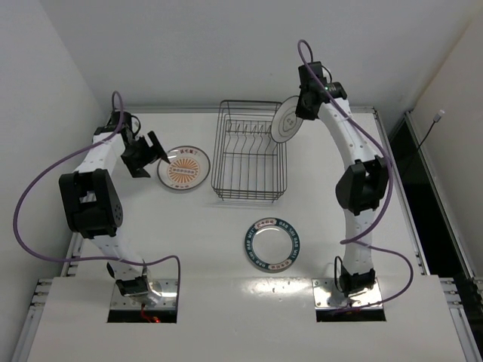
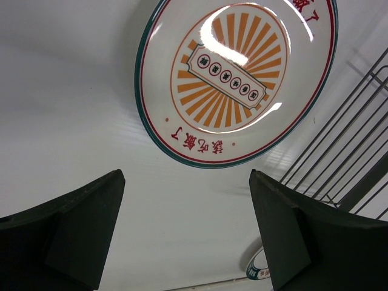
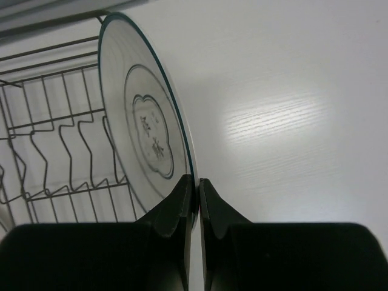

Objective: Load the plates into the dish rack

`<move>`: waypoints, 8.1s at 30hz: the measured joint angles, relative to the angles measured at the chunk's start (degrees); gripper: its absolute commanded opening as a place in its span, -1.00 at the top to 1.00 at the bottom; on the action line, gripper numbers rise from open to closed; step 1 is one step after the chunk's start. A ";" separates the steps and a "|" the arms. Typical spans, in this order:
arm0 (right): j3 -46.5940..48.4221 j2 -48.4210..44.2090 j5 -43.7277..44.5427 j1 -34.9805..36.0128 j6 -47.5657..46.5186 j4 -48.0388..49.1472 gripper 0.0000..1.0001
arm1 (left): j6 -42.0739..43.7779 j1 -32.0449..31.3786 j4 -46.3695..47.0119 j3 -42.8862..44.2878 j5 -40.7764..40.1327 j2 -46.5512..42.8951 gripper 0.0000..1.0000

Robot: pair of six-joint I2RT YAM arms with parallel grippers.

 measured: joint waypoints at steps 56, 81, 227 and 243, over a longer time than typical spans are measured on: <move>-9.07 -19.85 -9.07 5.25 -4.90 1.25 0.00 | -6.93 3.61 15.23 -8.57 21.73 12.31 1.00; -27.47 -1.57 -70.99 1.88 22.03 41.57 -0.15 | -28.09 -2.40 43.98 -14.60 39.15 -1.81 1.00; -96.02 -28.89 -62.55 -12.66 -9.46 22.84 0.18 | -2.03 3.76 10.88 -6.97 35.60 6.47 -0.13; -89.55 -34.07 -54.31 -7.19 -10.16 18.69 1.00 | -1.70 5.46 10.86 -8.22 35.36 6.47 -0.13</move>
